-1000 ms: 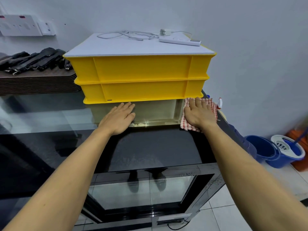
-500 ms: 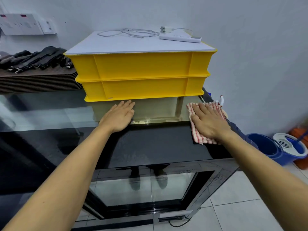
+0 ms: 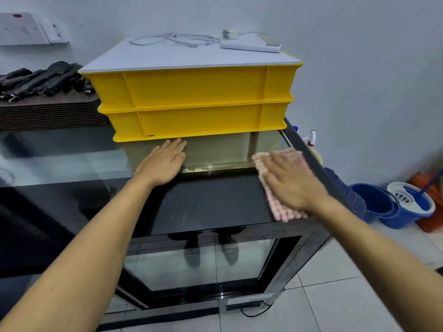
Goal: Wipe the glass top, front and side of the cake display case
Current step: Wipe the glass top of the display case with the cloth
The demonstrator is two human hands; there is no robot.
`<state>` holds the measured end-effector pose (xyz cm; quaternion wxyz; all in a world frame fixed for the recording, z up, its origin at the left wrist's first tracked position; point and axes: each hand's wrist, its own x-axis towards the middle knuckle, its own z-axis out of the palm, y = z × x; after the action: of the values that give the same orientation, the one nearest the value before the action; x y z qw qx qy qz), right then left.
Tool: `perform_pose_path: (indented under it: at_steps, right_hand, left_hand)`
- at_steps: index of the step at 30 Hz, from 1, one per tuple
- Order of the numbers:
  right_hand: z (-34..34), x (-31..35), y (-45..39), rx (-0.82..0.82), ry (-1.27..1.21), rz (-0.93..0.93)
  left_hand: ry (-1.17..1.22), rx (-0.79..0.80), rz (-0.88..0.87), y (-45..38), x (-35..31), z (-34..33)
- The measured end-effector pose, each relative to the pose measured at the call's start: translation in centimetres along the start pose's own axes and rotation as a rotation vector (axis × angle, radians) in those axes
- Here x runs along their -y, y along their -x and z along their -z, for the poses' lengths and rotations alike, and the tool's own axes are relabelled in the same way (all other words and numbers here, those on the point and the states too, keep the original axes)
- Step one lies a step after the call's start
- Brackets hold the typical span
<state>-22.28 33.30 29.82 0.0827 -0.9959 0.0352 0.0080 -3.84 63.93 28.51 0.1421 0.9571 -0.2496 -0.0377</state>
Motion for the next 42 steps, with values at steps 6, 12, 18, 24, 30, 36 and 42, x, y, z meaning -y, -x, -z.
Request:
perform_pose_path:
  at_steps: [6,12,18,24,30,36,42]
  right_hand:
    - [-0.1,3.7,-6.4,-0.031,-0.039,-0.128]
    - [-1.8,7.5,0.5,0.005,-0.046,0.235]
    - [1.0,-3.9,-0.9,-0.010,0.002,-0.099]
    - [-0.9,6.8,-6.5,-0.008,-0.057,0.028]
    - [-0.1,1.8,2.7,0.028,-0.059,0.174]
    - [0.9,-2.0,-4.6,-0.017,-0.047,-0.111]
    - [-1.6,11.4,-6.0,0.048,-0.066,0.169]
  left_hand:
    - [-0.019,0.004,0.008,0.1,-0.4,0.1]
    - [-0.013,0.008,0.011,0.3,-0.5,0.3]
    - [-0.025,0.011,0.016,0.1,-0.8,0.2]
    - [-0.031,0.007,0.018,-0.2,-0.6,0.0]
    - [-0.049,0.010,0.009,-0.3,-0.2,-0.2]
    - [-0.048,0.003,0.015,0.1,-0.6,0.0]
    - [-0.004,0.031,-0.011,0.3,0.0,0.4]
